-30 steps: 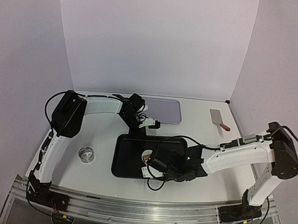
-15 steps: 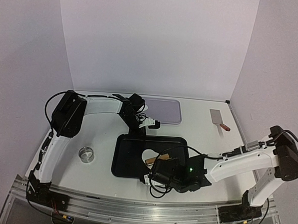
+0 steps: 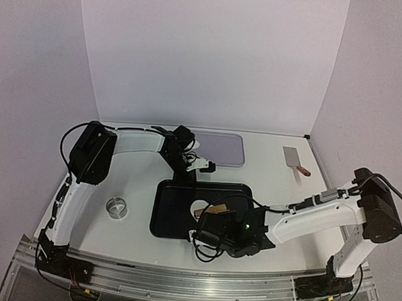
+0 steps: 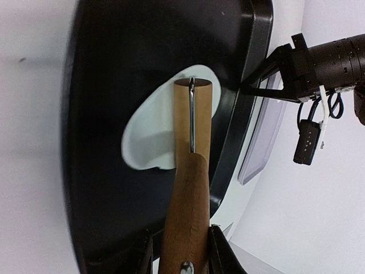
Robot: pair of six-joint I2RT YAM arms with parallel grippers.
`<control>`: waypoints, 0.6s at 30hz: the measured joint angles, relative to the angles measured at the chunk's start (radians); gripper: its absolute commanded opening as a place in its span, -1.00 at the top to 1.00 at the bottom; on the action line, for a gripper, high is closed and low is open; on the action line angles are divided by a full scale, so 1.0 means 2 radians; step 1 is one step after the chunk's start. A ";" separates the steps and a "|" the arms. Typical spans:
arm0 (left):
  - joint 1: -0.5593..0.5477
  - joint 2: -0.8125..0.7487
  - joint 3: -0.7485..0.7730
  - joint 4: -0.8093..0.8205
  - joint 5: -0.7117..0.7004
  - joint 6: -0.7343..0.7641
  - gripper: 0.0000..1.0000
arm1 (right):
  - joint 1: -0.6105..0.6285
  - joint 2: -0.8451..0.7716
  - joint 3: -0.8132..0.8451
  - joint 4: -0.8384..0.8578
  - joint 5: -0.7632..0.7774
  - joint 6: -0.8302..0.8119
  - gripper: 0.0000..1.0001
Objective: Roll out the dumpling wrappers from the dough
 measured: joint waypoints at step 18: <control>0.000 0.000 0.000 0.000 0.000 0.002 1.00 | -0.015 -0.073 0.073 -0.242 -0.033 0.137 1.00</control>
